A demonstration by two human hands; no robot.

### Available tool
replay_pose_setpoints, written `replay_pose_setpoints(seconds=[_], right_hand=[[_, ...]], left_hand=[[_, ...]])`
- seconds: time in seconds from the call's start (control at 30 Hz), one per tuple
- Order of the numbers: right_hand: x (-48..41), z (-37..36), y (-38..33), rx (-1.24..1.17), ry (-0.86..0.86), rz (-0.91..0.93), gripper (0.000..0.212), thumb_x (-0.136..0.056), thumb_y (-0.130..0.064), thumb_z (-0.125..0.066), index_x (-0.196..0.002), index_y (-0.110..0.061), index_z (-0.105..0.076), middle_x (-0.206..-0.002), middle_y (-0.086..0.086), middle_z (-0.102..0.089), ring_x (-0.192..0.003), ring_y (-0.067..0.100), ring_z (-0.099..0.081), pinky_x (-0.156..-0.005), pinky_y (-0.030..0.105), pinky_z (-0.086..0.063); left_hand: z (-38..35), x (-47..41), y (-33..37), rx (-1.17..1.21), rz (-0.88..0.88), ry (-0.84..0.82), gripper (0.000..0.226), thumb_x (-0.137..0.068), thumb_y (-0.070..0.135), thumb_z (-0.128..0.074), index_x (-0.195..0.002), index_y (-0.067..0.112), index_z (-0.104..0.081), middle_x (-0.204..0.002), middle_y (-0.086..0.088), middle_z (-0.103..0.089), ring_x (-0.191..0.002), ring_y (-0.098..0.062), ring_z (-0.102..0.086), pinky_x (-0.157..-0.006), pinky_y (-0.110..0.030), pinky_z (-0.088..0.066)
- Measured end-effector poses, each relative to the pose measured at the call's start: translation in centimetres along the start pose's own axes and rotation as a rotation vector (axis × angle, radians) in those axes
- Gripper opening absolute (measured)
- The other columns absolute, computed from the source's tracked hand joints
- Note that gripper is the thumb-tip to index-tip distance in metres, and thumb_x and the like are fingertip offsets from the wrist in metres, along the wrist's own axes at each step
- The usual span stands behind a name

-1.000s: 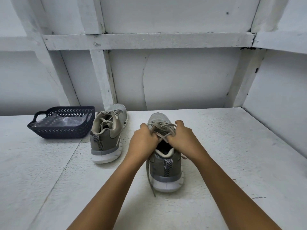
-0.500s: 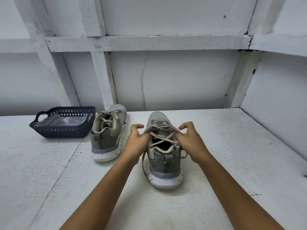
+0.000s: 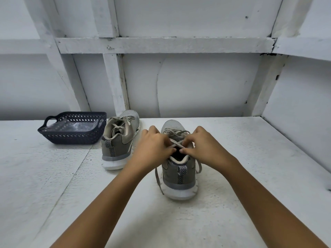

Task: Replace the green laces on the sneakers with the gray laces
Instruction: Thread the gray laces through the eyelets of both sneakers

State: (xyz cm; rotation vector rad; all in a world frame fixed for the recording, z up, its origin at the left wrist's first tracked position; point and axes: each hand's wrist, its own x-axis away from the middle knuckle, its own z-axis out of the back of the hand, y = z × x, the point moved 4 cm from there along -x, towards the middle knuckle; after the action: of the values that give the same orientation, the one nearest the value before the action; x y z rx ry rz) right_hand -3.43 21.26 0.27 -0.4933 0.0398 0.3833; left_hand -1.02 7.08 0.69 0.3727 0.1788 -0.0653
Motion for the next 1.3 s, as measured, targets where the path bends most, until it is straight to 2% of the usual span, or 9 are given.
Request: replay_pose_setpoints(seconds=[0.33,0.43,0.5,0.67,0.87,1.0,1.1,1.2,1.3], right_hand=[[0.9,1.5,1.0,-0.145,0.028,0.026,0.015,-0.088,-0.025,-0.064,-0.074,-0.026,-0.058,-0.09,-0.002,-0.054,-0.093,0.017,-0.06,-0.079,0.026,-0.044],[0.7,1.3,0.4,-0.031,0.0,0.067,0.009,-0.085,-0.031,-0.067,-0.085,-0.022,-0.065,-0.103,0.001,-0.052,-0.095,0.016,-0.055,-0.08,0.027,-0.043],[0.3,1.0,-0.2,0.14,-0.02,0.096,0.023,-0.083,-0.038,-0.068,-0.098,-0.02,-0.066,-0.107,0.0,-0.047,-0.09,0.015,-0.048,-0.077,0.027,-0.041],[-0.8,0.2,-1.4,0.453,-0.02,0.158,0.031,-0.084,-0.038,-0.064,-0.101,-0.014,-0.059,-0.112,0.005,-0.039,-0.096,0.023,-0.046,-0.068,0.03,-0.034],[-0.7,-0.1,-2.2,0.544,0.054,0.245,0.021,-0.093,-0.02,-0.045,-0.112,-0.011,-0.049,-0.118,0.009,-0.04,-0.075,0.024,-0.04,-0.061,0.031,-0.032],[-0.9,-0.1,-2.0,0.576,-0.016,0.23,0.029,-0.093,-0.03,-0.052,-0.111,-0.008,-0.051,-0.121,0.008,-0.038,-0.084,0.029,-0.053,-0.064,0.034,-0.036],[-1.2,-0.3,-2.2,0.592,-0.064,0.199,0.028,-0.088,-0.027,-0.06,-0.103,-0.004,-0.053,-0.119,0.01,-0.036,-0.079,0.028,-0.047,-0.063,0.034,-0.035],[-1.3,-0.5,-2.2,0.525,-0.021,0.175,0.014,-0.089,-0.011,-0.052,-0.1,-0.002,-0.05,-0.115,0.013,-0.04,-0.077,0.027,-0.042,-0.063,0.034,-0.037],[-1.1,-0.7,-1.6,0.493,0.1,0.297,0.016,-0.089,-0.015,-0.047,-0.101,-0.005,-0.052,-0.11,0.014,-0.043,-0.066,0.027,-0.04,-0.058,0.032,-0.032]], left_hand=[[1.3,0.2,-2.3,0.245,-0.067,-0.031,0.007,-0.088,0.036,-0.062,-0.085,0.032,-0.066,-0.095,0.001,-0.048,-0.096,-0.017,-0.047,-0.084,-0.03,-0.039],[0.8,0.0,-2.0,0.177,-0.098,-0.036,0.014,-0.089,0.034,-0.06,-0.093,0.024,-0.068,-0.099,-0.002,-0.049,-0.103,-0.02,-0.048,-0.09,-0.033,-0.04],[0.3,-0.2,-1.5,0.157,-0.108,0.001,0.016,-0.09,0.031,-0.058,-0.097,0.019,-0.067,-0.103,-0.004,-0.049,-0.106,-0.023,-0.047,-0.092,-0.034,-0.04],[-0.5,0.0,-0.7,0.167,-0.121,0.106,0.019,-0.091,0.023,-0.056,-0.103,0.011,-0.064,-0.107,-0.005,-0.048,-0.097,-0.022,-0.051,-0.078,-0.025,-0.037],[-1.2,0.2,-0.8,0.166,-0.127,0.206,0.019,-0.09,0.017,-0.058,-0.102,0.004,-0.066,-0.103,-0.012,-0.052,-0.084,-0.034,-0.057,-0.075,-0.042,-0.048],[-1.3,0.2,-0.8,0.126,-0.131,0.227,0.022,-0.091,0.02,-0.056,-0.103,0.004,-0.066,-0.105,-0.012,-0.052,-0.084,-0.034,-0.057,-0.074,-0.041,-0.047],[-1.3,0.2,-0.8,0.127,-0.136,0.246,0.023,-0.091,0.021,-0.056,-0.102,0.004,-0.067,-0.106,-0.012,-0.053,-0.084,-0.033,-0.058,-0.073,-0.04,-0.047],[-1.6,0.1,-0.9,0.133,-0.124,0.251,0.024,-0.09,0.022,-0.058,-0.104,0.004,-0.066,-0.105,-0.012,-0.052,-0.086,-0.032,-0.058,-0.074,-0.039,-0.047],[-2.1,-0.1,-1.0,0.168,-0.102,0.24,0.03,-0.09,0.024,-0.06,-0.111,0.003,-0.064,-0.108,-0.013,-0.052,-0.09,-0.032,-0.058,-0.079,-0.039,-0.047]])
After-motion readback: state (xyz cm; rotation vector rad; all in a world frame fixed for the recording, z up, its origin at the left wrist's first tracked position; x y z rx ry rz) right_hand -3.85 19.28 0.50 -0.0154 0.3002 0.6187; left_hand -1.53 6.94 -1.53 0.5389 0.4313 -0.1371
